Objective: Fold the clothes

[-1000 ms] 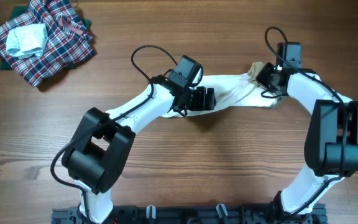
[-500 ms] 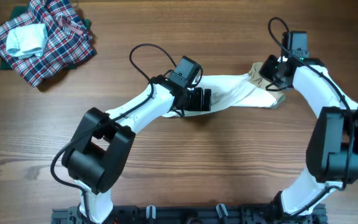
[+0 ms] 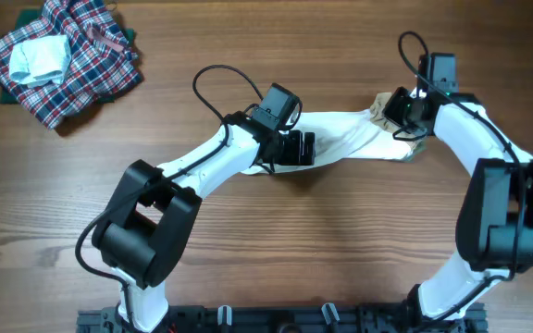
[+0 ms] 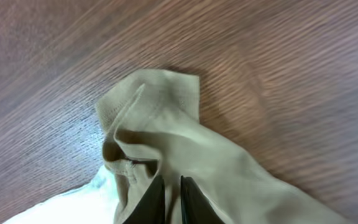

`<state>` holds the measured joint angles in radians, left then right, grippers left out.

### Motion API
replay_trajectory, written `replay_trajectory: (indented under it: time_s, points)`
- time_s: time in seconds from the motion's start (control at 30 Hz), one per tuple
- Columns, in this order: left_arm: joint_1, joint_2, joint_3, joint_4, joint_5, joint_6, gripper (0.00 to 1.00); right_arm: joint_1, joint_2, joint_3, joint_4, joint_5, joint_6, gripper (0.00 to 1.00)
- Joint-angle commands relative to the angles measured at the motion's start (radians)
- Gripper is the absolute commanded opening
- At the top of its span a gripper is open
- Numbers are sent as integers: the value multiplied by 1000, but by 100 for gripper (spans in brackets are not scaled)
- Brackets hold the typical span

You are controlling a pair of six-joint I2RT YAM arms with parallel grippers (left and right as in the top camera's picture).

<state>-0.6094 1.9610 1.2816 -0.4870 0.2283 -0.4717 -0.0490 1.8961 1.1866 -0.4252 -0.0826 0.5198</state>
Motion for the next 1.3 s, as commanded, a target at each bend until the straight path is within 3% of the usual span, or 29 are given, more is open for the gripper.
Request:
replay_trajectory:
  time_s: [0.0,0.5,0.77,0.9,1.03,1.27]
  points:
    - [3,15,-5,0,-17,19,99,10,43,-10,26,-74,12,11]
    - [3,15,-5,0,-17,19,100,96,85,-10,128,-129,63,13]
    - [3,15,-5,-1,-17,20,100,93,11,-9,132,-127,3,4]
    - [3,15,-5,-1,-17,19,99,93,-142,-8,116,-62,-23,6]
    - [3,15,-5,-1,-17,19,99,93,-246,-9,34,154,-10,12]
    - [3,15,-5,4,-17,19,100,48,-136,-11,-59,209,4,13]
